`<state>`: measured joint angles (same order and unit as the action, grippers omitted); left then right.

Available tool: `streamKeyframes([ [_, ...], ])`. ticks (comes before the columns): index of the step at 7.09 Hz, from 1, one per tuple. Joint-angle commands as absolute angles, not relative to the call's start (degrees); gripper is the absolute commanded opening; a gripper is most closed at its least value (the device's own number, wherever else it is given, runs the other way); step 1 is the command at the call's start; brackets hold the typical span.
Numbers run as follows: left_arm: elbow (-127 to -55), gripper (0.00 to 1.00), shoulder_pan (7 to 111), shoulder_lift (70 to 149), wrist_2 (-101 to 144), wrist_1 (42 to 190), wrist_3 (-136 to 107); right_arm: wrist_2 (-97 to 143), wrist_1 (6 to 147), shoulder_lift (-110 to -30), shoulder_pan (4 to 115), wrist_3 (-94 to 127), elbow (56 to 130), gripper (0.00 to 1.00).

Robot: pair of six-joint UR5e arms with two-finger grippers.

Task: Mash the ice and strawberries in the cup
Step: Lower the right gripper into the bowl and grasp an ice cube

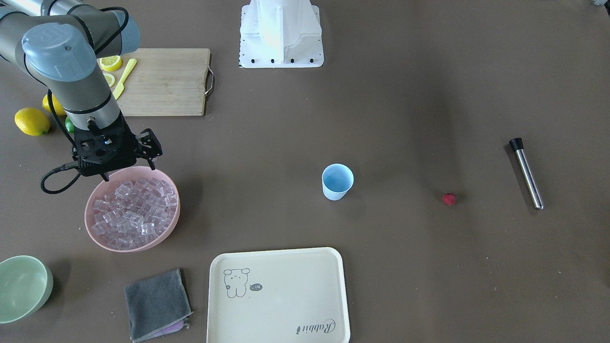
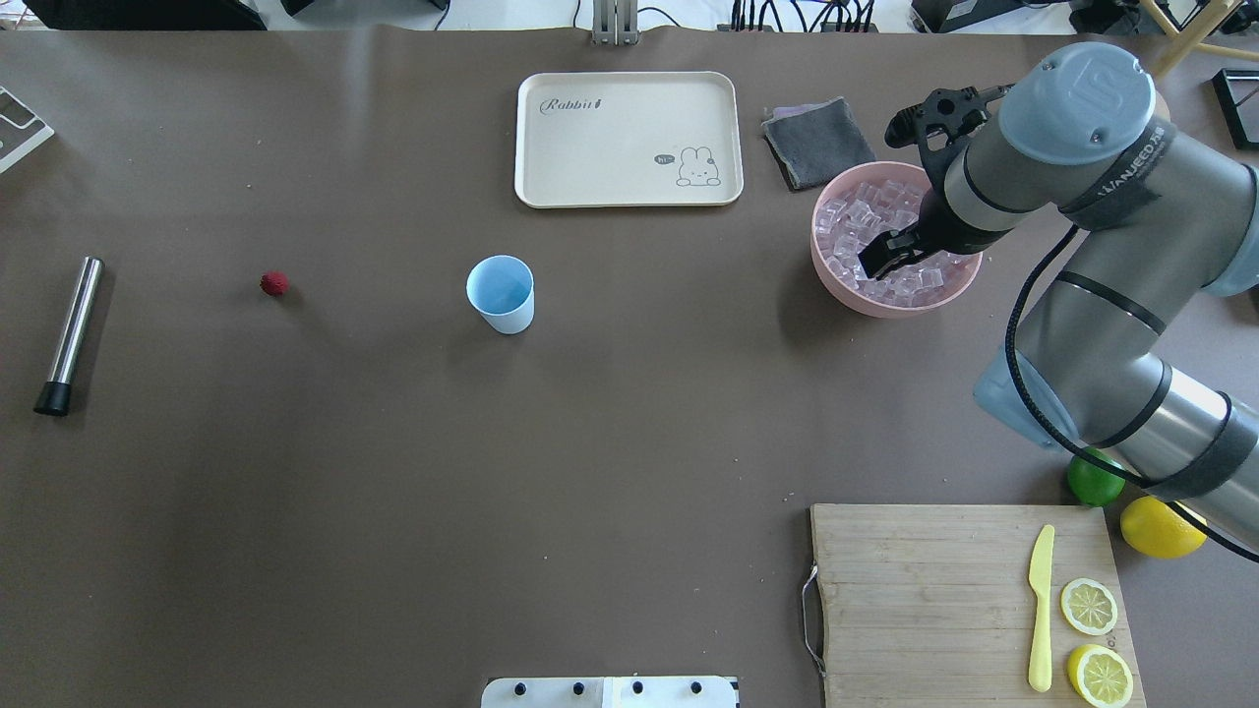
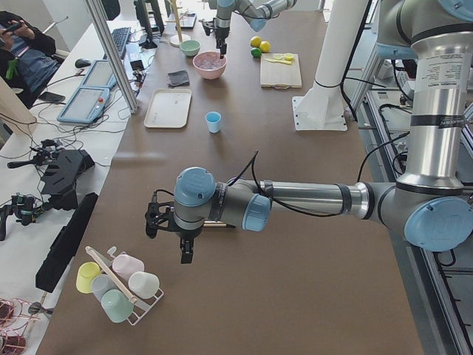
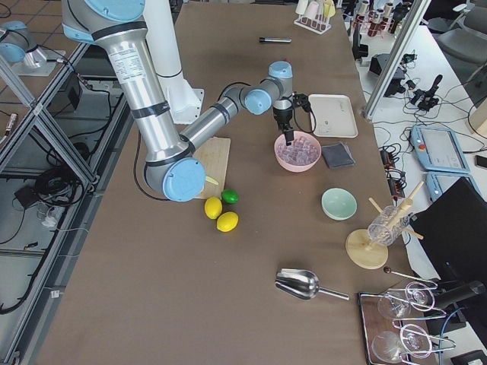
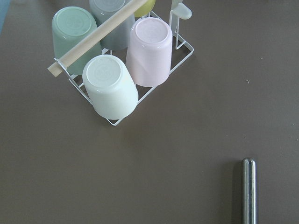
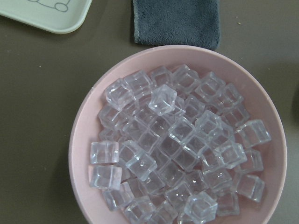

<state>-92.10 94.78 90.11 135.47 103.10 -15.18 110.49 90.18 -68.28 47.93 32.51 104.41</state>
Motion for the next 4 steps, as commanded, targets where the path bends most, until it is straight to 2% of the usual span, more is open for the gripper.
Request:
streamKeyframes([
  [1,-91.9,0.98,94.7,90.1,135.6,103.1,-15.2,109.3,89.9,-68.6,48.4,26.7,102.1,1.00],
  [4,-92.0,0.98,94.8,90.1,135.7,103.1,-15.2,109.2,89.9,-68.0,48.6,26.7,100.8,0.97],
])
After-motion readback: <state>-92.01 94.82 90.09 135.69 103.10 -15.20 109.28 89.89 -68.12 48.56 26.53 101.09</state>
